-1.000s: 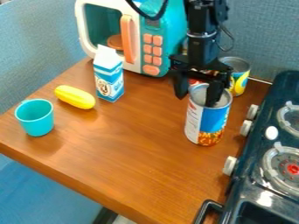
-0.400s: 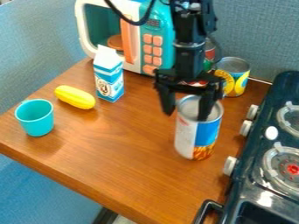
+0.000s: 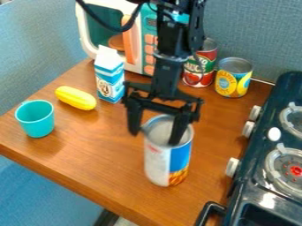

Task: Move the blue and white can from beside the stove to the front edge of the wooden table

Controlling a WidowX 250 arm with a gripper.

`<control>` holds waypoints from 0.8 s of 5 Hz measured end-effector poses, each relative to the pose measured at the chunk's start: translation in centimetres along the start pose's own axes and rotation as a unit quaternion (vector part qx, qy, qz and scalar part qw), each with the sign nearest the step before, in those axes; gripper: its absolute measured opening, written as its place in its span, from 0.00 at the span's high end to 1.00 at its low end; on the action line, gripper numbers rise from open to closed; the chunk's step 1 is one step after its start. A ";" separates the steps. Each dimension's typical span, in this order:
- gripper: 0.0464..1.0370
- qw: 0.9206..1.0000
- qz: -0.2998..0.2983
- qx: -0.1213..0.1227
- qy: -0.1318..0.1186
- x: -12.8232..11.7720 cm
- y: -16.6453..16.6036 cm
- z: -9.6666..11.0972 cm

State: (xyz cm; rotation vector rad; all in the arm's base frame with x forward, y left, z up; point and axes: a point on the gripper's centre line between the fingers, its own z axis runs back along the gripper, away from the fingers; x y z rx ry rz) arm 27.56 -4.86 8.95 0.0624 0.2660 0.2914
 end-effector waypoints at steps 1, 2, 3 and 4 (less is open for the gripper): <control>0.04 1.000 0.007 0.010 0.004 -2.1 1.3 -0.6; 0.04 1.000 0.004 -0.009 -0.015 -3.0 1.7 -0.1; 0.04 0.998 -0.001 -0.038 -0.041 -2.2 2.6 0.8; 0.04 0.992 -0.017 -0.079 -0.098 -1.0 3.6 2.9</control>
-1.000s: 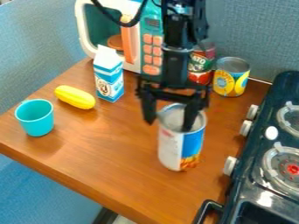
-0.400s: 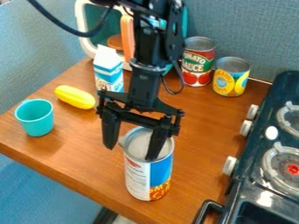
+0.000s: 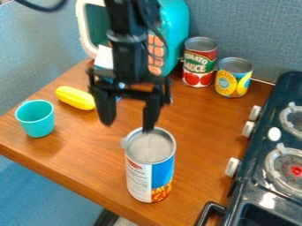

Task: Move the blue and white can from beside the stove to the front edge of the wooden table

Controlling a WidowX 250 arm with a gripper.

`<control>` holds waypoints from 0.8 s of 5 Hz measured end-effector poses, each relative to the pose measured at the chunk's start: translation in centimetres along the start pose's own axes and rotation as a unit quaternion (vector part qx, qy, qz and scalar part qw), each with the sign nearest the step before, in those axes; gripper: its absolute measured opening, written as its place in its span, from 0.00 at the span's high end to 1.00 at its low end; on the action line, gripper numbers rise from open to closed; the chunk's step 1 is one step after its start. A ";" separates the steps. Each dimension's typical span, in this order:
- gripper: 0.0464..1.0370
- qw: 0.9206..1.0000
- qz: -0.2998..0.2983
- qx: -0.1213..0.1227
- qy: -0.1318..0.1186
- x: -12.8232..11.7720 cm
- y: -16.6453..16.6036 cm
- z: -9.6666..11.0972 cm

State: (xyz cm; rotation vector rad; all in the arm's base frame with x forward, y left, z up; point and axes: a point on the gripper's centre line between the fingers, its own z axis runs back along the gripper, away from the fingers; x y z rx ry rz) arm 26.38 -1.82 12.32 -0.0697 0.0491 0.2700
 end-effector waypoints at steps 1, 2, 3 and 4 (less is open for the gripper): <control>0.04 0.998 -0.025 -0.015 -0.049 3.0 1.2 1.8; 0.04 0.997 -0.049 0.002 -0.057 5.4 2.1 2.0; 0.04 0.997 -0.056 0.026 -0.050 7.3 3.6 1.2; 0.04 0.996 -0.060 0.020 -0.055 8.0 4.4 0.6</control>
